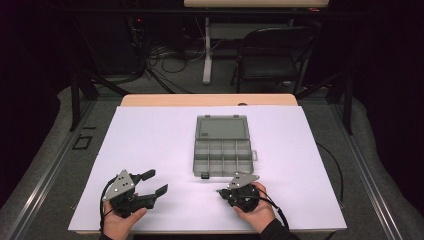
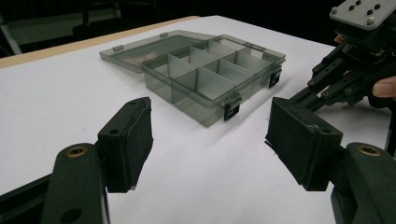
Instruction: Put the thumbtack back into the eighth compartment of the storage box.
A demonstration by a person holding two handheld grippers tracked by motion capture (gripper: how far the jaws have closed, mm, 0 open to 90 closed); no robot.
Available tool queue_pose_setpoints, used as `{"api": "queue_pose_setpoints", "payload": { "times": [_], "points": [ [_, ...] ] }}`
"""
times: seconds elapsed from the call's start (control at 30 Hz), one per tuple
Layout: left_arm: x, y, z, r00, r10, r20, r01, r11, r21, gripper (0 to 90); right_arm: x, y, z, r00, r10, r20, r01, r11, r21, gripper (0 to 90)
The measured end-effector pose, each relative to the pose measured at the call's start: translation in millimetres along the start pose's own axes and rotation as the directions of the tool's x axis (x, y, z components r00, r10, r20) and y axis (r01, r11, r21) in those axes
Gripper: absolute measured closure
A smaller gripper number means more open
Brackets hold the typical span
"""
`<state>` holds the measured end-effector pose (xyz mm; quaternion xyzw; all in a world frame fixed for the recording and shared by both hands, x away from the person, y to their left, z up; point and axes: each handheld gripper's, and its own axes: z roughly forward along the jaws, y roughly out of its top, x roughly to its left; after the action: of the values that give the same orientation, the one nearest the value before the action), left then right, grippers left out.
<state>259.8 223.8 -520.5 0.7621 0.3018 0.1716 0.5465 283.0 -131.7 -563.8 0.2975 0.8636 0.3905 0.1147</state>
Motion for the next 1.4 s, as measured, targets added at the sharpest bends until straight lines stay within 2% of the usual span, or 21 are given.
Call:
{"api": "queue_pose_setpoints", "payload": {
  "times": [0.3, 0.43, 0.93, 1.27, 1.4],
  "points": [
    [-0.3, -0.1, 0.3, 1.0, 0.0, -0.004, 0.0, 1.0, 0.001, 30.9, -1.0, 0.1, -1.3, 0.9999, 0.015, -0.007, -0.015, 1.0, 0.005, 84.9],
    [-0.2, -0.1, 0.1, 1.0, 0.001, -0.006, -0.001, 1.0, 0.001, 30.9, -1.8, 0.5, -2.9, 0.9994, 0.031, -0.017, -0.031, 0.999, -0.012, 85.6],
    [-0.2, -0.3, 0.4, 1.0, 0.002, -0.004, -0.002, 1.0, 0.003, 30.9, -3.0, 1.4, -6.0, 0.9989, 0.039, -0.028, -0.039, 0.999, -0.013, 85.8],
    [-0.4, -0.1, 0.2, 1.0, 0.003, -0.006, -0.003, 1.0, 0.002, 30.9, -2.3, 3.2, -8.3, 0.9978, 0.056, -0.036, -0.058, 0.997, -0.043, 85.8],
    [-0.3, -0.1, 0.1, 1.0, 0.001, -0.007, -0.001, 1.0, 0.003, 30.9, -0.3, 7.2, -13.1, 0.9981, 0.046, -0.04, -0.048, 0.997, -0.055, 85.8]
  ]
}}
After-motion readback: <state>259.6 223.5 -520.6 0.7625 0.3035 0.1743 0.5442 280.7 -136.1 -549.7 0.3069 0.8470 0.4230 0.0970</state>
